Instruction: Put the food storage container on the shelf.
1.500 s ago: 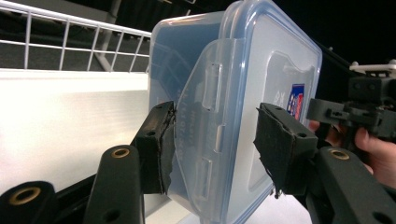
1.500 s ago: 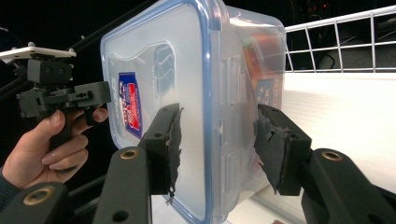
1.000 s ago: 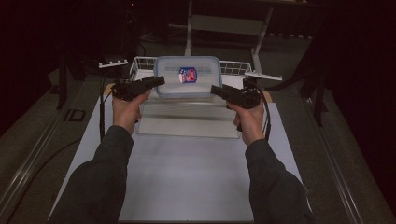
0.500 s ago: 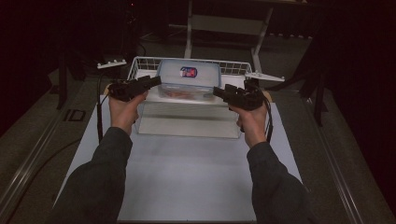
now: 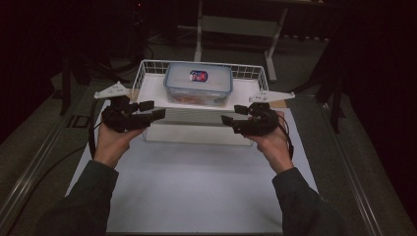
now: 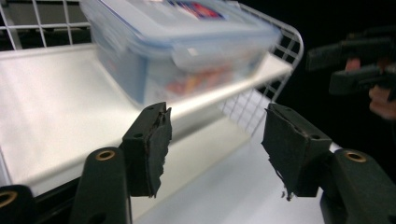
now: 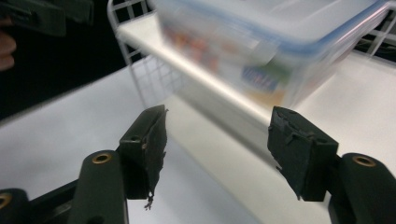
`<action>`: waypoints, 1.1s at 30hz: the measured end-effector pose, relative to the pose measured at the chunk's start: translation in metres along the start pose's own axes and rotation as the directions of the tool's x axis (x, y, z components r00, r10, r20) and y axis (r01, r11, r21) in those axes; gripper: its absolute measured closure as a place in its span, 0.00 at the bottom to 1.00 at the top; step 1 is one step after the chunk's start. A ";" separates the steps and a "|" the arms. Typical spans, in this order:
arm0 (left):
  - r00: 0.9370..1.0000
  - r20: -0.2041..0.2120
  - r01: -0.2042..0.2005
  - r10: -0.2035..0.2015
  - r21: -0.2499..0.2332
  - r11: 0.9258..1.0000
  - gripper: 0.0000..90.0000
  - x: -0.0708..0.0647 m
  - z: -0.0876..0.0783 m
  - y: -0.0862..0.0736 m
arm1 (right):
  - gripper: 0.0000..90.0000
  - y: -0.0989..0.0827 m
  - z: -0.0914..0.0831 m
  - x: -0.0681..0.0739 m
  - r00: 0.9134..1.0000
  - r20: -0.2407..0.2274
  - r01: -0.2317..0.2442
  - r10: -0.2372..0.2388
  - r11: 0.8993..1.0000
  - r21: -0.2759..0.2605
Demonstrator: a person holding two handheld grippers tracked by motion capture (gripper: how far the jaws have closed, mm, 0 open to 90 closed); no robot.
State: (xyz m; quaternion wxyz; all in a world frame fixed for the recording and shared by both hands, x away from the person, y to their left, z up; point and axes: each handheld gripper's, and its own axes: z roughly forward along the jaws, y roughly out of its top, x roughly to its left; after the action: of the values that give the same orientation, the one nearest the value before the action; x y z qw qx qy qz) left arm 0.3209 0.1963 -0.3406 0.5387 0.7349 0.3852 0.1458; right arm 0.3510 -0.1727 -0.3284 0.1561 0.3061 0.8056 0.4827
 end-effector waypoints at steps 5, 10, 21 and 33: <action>0.999 -0.029 -0.034 0.034 -0.014 0.999 0.41 -0.011 -0.018 -0.026 | 0.38 -0.021 -0.012 0.017 0.999 -0.032 0.044 -0.044 0.999 0.015; 0.997 -0.060 -0.040 0.039 -0.010 0.999 0.41 -0.015 -0.035 -0.060 | 0.37 -0.051 -0.028 0.029 0.997 -0.035 0.065 -0.065 0.998 0.015; 0.993 -0.117 -0.025 0.031 0.050 0.998 0.40 -0.018 -0.061 -0.130 | 0.36 -0.117 -0.062 0.034 1.000 0.009 0.027 -0.028 0.999 0.025; 0.987 -0.163 0.011 -0.006 0.032 0.999 0.40 -0.011 -0.066 -0.163 | 0.33 -0.177 -0.075 0.023 0.996 0.068 -0.059 0.059 0.998 -0.008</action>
State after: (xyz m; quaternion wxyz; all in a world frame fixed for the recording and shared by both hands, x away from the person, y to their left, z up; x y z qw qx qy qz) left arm 0.2055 0.2532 -0.4606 0.4940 0.7276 0.4334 0.1968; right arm 0.2314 -0.2700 -0.4460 0.1702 0.3457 0.7889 0.4788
